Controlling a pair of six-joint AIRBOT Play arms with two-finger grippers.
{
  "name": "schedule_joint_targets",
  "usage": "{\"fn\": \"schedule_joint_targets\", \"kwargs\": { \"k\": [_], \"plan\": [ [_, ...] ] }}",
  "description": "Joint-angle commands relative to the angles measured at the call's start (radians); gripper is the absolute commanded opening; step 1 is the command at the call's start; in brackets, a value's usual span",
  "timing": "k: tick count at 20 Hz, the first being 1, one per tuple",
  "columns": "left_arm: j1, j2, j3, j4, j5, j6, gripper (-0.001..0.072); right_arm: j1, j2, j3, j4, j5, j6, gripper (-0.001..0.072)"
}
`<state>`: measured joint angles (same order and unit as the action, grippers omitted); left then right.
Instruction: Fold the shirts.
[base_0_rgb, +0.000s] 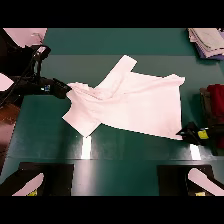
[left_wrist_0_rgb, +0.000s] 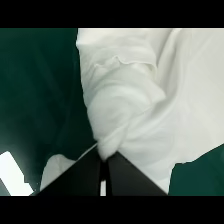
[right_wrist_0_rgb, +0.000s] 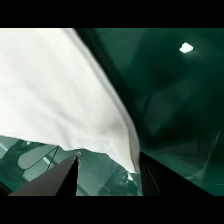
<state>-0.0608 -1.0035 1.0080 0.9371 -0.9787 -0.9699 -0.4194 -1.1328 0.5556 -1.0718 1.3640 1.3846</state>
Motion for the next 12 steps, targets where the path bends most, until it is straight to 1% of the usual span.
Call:
{"fn": "schedule_joint_targets", "kwargs": {
  "k": [1,2,4,5,7,8,10,12],
  "plan": [
    [0.000,0.001,0.003,-0.002,-0.002,-0.001,0.0027,0.084,-0.035,-0.006,0.004,-0.090,-0.010,0.0374],
    [0.000,0.001,0.003,-0.002,-0.002,-0.002,0.0027,0.093,-0.014,-0.006,0.003,-0.117,-0.010,0.0255],
    [0.000,0.001,0.003,-0.002,-0.002,-0.017,0.0027,0.093,0.047,-0.006,0.003,-0.163,-0.010,0.0057],
    [0.000,0.001,0.003,-0.002,0.001,-0.051,0.0027,0.093,0.085,-0.005,0.006,-0.175,-0.010,0.0013],
    [0.011,0.001,0.031,-0.001,0.015,-0.142,0.0026,0.093,0.166,0.042,0.011,-0.168,-0.007,0.0013],
    [0.026,0.001,0.076,-0.002,0.023,-0.187,0.0026,0.093,0.208,0.095,0.037,-0.156,-0.006,0.0013],
    [0.070,0.006,0.212,-0.005,0.027,-0.276,0.0026,0.093,0.286,0.235,0.139,-0.163,-0.006,0.0012],
    [0.113,0.022,0.398,-0.006,0.029,-0.341,0.0026,0.093,0.349,0.419,0.225,-0.201,-0.006,0.0012]
  ]
}}
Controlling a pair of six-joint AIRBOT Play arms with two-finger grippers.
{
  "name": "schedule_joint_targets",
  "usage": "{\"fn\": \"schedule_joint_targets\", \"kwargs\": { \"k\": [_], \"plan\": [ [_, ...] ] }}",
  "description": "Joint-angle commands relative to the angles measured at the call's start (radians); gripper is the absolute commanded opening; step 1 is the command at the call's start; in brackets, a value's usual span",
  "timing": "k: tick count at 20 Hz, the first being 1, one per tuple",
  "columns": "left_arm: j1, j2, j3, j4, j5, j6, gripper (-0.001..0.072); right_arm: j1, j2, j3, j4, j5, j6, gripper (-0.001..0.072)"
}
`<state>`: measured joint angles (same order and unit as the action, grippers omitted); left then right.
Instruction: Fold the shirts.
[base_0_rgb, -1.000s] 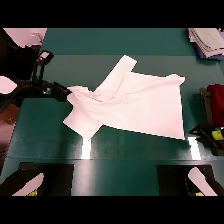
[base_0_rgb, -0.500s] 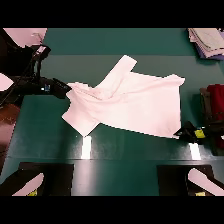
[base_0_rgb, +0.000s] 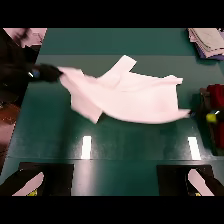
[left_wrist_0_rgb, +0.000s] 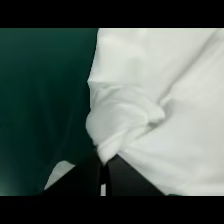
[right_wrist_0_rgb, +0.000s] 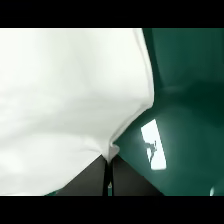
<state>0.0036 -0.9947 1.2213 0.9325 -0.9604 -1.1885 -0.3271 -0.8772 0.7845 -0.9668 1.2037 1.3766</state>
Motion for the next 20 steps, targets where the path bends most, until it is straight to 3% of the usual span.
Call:
{"fn": "schedule_joint_targets", "kwargs": {
  "k": [1,7,12,16,20],
  "plan": [
    [0.064,0.019,0.297,-0.002,0.010,-0.144,0.0027,0.001,0.117,0.296,0.139,-0.069,0.002,0.0012],
    [0.070,0.029,0.917,0.001,0.015,-0.172,0.0027,0.001,0.120,0.910,0.125,-0.122,0.002,0.0012],
    [0.070,0.164,0.951,0.002,0.098,-0.174,0.0026,0.001,0.038,1.265,0.032,-0.022,0.034,0.0012],
    [0.070,0.228,0.951,0.002,0.083,-0.232,0.0026,0.001,0.021,1.352,-0.114,0.086,0.126,0.0012],
    [0.070,0.227,0.843,0.010,-0.054,-0.268,0.0026,0.001,0.045,1.179,-0.187,0.128,0.195,0.0011]
  ]
}}
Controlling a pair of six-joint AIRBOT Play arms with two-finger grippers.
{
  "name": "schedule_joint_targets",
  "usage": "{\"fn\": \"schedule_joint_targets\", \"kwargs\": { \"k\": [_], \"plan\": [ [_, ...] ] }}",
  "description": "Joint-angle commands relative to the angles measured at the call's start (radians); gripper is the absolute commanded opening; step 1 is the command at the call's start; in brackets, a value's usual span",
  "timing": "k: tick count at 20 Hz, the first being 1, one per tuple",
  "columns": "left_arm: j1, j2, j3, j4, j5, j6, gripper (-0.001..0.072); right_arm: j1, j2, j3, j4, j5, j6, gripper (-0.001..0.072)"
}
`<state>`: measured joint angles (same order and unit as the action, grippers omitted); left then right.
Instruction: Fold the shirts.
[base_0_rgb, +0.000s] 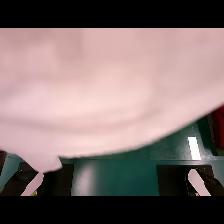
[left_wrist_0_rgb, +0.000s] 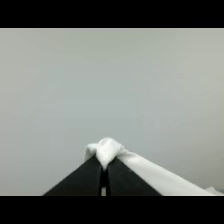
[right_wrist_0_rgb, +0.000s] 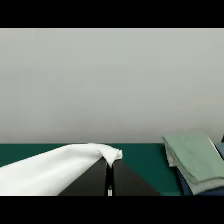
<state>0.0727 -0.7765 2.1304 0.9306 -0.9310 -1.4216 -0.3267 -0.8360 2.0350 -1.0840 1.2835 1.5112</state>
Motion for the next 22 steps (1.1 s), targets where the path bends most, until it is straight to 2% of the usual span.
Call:
{"fn": "schedule_joint_targets", "kwargs": {
  "k": [1,5,7,9,13,15,19,22],
  "plan": [
    [0.001,0.000,-0.149,0.024,-0.117,-0.064,0.0026,0.001,-0.026,-0.108,-0.062,0.090,0.080,0.0011],
    [0.001,-0.141,-0.487,0.035,-0.301,-0.082,0.0026,0.061,-0.240,-0.220,-0.071,0.332,0.097,0.0011],
    [0.001,-0.251,-0.636,0.035,-0.317,-0.079,0.0026,0.113,-0.370,-0.302,-0.071,0.394,0.104,0.0011],
    [-0.003,-0.378,-0.742,0.035,-0.294,-0.079,0.0026,0.158,-0.501,-0.380,-0.071,0.391,0.104,0.0011],
    [-0.002,-0.644,-0.776,-0.003,-0.178,-0.079,0.0027,0.206,-0.725,-0.433,-0.070,0.220,0.101,0.0011],
    [-0.002,-0.719,-0.776,-0.080,-0.078,-0.034,0.0027,0.219,-0.778,-0.433,-0.069,0.085,0.100,0.0011],
    [-0.002,-0.752,-0.775,-0.214,0.179,0.092,0.0027,0.219,-0.801,-0.433,-0.069,-0.137,0.086,0.0011],
    [-0.002,-0.753,-0.774,-0.234,0.306,0.154,0.0027,0.219,-0.801,-0.433,-0.069,-0.203,0.034,0.0011]
  ]
}}
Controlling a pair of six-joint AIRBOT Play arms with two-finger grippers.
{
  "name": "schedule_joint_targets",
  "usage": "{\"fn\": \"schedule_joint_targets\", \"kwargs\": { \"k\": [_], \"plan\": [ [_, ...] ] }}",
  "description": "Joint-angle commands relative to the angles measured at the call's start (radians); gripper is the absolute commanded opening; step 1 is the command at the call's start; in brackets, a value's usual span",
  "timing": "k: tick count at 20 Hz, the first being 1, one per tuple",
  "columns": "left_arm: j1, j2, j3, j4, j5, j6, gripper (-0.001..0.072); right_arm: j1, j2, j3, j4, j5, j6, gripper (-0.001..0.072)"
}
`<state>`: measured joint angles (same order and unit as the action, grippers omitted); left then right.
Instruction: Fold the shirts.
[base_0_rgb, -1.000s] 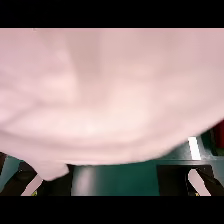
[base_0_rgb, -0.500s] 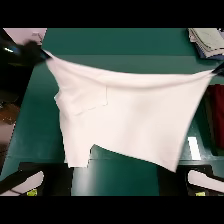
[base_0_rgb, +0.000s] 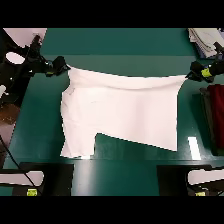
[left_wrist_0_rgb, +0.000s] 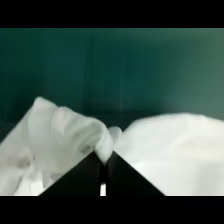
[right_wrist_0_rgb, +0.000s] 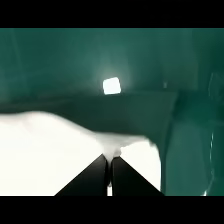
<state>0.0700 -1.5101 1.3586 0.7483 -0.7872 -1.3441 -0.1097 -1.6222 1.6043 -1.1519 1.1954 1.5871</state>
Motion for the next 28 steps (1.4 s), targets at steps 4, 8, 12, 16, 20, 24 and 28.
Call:
{"fn": "schedule_joint_targets", "kwargs": {
  "k": [4,8,12,16,20,24,28],
  "plan": [
    [0.000,-0.043,-0.003,-0.042,0.176,0.124,0.0027,0.021,-0.010,-0.019,-0.005,-0.001,-0.102,0.0010],
    [0.000,-0.090,-0.003,0.011,0.086,0.132,0.0027,0.064,0.060,-0.184,-0.047,0.007,-0.103,0.0010],
    [0.003,-0.094,-0.003,0.249,-0.002,0.086,0.0027,0.117,0.108,-0.301,-0.046,-0.005,-0.103,0.0011],
    [0.003,-0.093,-0.003,0.312,-0.078,0.034,0.0343,0.138,0.109,-0.321,-0.045,-0.006,-0.092,0.0013],
    [0.044,-0.089,0.088,0.323,-0.241,0.007,0.0497,0.097,0.163,-0.318,-0.045,0.042,-0.092,0.0476],
    [0.165,0.023,0.161,0.345,-0.340,0.009,0.0497,0.001,0.311,-0.332,-0.045,0.124,-0.093,0.0471],
    [0.238,0.159,0.041,0.401,-0.455,0.008,0.0497,-0.042,0.462,-0.429,-0.044,0.139,-0.093,0.0445]
  ]
}}
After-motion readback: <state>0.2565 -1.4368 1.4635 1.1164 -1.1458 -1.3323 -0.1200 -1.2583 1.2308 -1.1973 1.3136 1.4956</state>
